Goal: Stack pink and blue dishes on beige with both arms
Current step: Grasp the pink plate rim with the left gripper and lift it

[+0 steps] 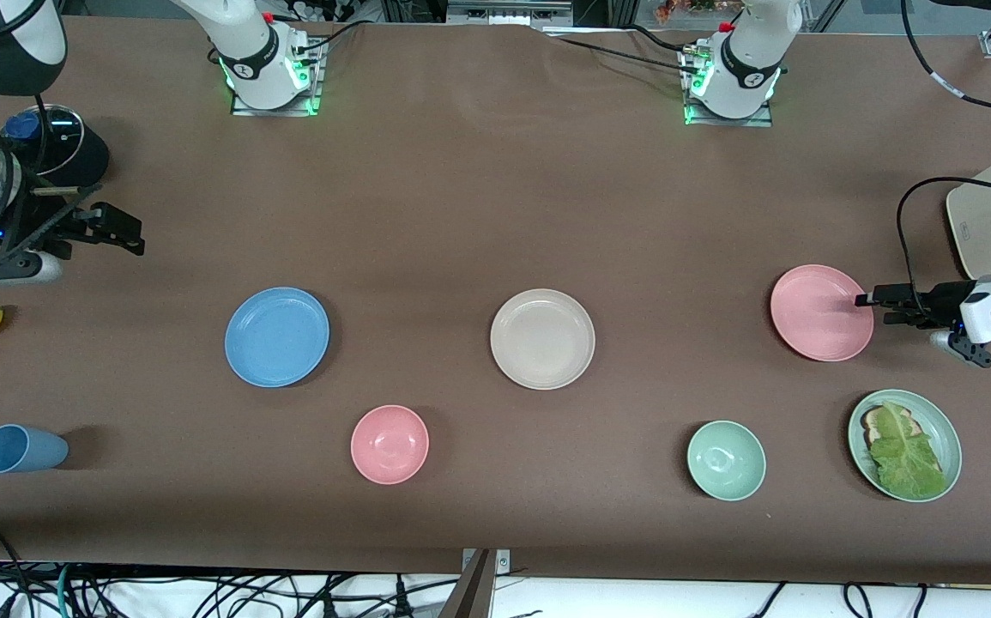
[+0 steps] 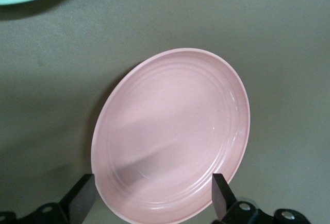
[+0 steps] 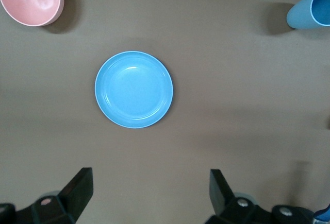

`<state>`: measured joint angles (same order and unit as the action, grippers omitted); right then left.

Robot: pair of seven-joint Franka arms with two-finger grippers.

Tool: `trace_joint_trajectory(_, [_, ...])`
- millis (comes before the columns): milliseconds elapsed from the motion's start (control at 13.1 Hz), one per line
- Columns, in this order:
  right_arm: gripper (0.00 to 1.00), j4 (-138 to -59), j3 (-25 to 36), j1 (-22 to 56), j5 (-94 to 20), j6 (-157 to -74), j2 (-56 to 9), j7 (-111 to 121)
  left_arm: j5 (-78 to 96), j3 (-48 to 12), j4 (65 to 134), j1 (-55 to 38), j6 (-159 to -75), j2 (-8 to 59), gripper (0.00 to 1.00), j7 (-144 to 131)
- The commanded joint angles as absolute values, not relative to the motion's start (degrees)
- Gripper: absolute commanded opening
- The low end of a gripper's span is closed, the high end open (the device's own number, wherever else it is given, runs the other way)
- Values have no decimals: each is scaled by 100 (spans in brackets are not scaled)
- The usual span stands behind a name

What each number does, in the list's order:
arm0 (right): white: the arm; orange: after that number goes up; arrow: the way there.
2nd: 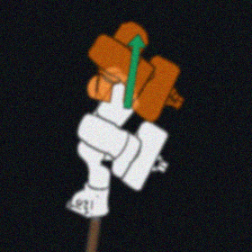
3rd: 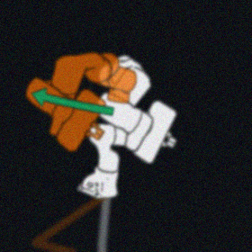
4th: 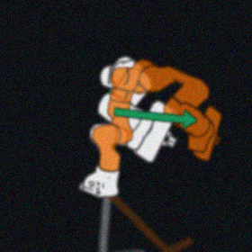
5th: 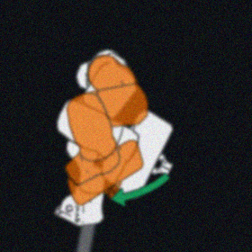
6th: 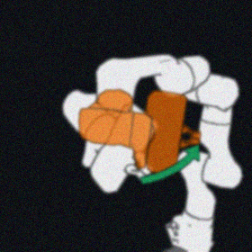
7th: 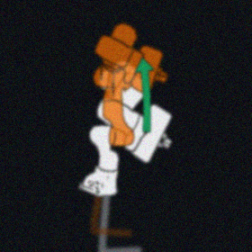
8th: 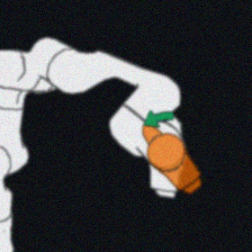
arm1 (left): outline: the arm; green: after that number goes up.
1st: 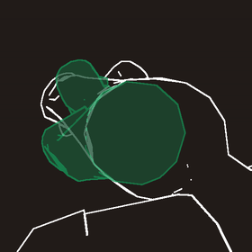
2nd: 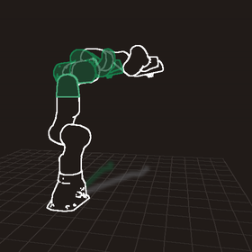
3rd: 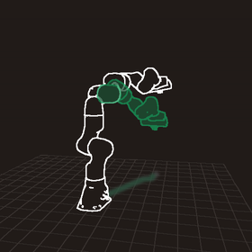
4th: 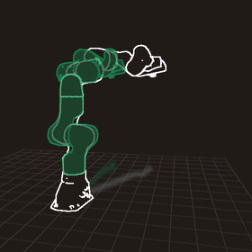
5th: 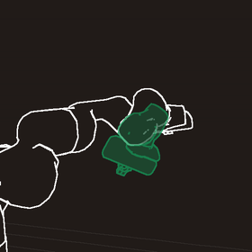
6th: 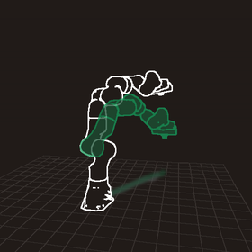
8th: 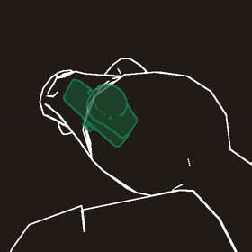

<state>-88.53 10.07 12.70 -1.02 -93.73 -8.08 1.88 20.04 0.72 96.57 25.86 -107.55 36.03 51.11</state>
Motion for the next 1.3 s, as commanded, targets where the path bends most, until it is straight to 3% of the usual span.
trace_joint_trajectory(0, [100, -8728, 984, 1222, -123, -9334, -844, 114, 2276, 44, 9738, 2724, -10872, 3700, 98, 5352])
trace_joint_trajectory(533, [100, -8728, 984, 1222, -123, -9334, -888, 123, 2417, 44, 9729, 2795, -11153, 3990, 98, 5518])
trace_joint_trajectory(610, [100, -8728, 984, 1230, -123, -9325, -905, 123, 2530, 44, 9729, 2795, -11188, 4025, 89, 5572])
trace_joint_trajectory(838, [100, -8728, 984, 1230, -114, -9308, -888, 141, 2558, 62, 9712, 2856, -11180, 4095, 9, 5572])
trace_joint_trajectory(914, [100, -8728, 976, 1239, -114, -9290, -870, 132, 2558, 62, 9712, 2874, -11145, 4096, 0, 5572])
trace_joint_trajectory(1219, [100, -8728, 976, 1248, -114, -9193, -826, 149, 2514, 62, 9677, 2874, -11109, 4096, 0, 5695])
